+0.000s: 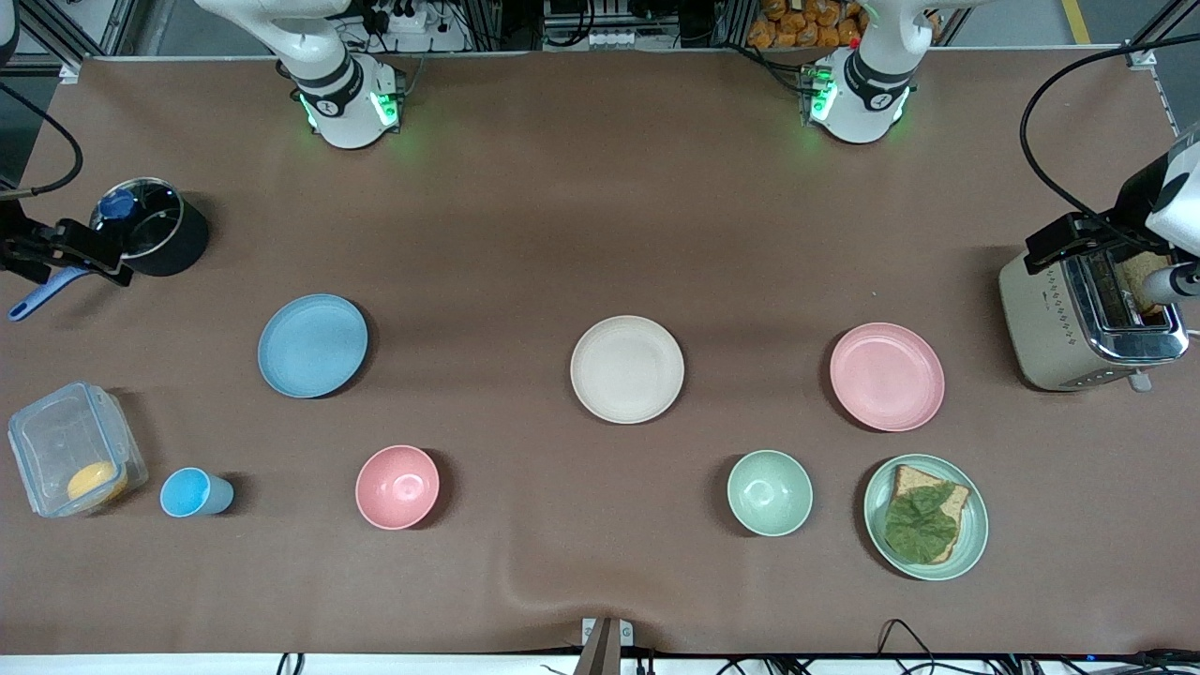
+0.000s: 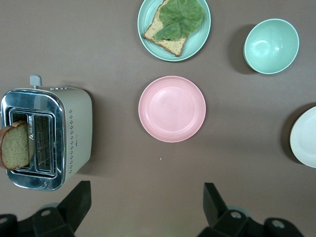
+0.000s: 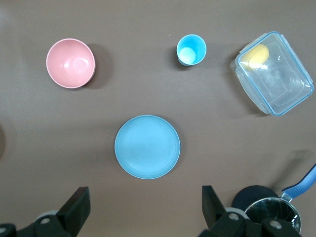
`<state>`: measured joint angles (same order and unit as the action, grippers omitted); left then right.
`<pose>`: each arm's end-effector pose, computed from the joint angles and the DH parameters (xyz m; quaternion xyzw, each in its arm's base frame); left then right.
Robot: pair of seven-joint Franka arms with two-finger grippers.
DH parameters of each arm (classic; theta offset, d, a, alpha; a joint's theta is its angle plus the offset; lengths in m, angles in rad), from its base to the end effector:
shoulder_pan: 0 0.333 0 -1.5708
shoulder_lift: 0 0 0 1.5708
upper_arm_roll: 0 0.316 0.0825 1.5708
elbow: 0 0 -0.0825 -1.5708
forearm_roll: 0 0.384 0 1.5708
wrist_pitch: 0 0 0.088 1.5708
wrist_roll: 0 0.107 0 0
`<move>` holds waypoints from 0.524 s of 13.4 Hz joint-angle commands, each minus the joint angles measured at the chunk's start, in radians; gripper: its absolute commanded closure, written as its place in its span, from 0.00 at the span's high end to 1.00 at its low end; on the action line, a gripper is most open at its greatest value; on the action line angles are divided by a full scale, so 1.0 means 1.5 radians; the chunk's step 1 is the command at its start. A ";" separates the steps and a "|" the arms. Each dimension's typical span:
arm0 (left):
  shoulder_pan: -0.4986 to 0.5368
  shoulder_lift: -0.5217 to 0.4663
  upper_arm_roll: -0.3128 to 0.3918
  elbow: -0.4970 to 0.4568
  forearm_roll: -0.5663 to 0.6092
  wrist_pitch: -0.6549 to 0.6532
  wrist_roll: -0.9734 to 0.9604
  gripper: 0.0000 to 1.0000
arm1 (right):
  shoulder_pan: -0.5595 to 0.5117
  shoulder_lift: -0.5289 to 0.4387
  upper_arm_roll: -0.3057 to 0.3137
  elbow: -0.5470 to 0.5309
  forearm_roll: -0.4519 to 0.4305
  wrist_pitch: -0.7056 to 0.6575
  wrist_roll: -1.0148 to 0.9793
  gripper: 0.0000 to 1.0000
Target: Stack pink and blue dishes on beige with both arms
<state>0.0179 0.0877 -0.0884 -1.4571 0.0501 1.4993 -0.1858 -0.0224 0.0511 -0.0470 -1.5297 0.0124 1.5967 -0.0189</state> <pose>0.5737 -0.0324 0.6224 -0.9978 -0.0589 0.0197 0.0239 0.5718 -0.0377 0.6175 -0.9996 0.0253 -0.0082 0.0046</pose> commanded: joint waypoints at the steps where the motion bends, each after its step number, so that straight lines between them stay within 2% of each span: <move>1: -0.002 -0.003 0.006 0.004 -0.007 -0.011 0.007 1.00 | 0.000 0.001 0.001 0.002 -0.009 0.001 0.010 1.00; 7: 0.004 0.020 0.007 -0.002 -0.003 -0.009 0.007 1.00 | 0.002 0.001 0.000 0.002 -0.009 0.000 0.010 1.00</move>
<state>0.0207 0.0919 -0.0849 -1.4602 0.0502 1.4952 -0.1859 -0.0224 0.0512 -0.0482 -1.5296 0.0124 1.5967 -0.0185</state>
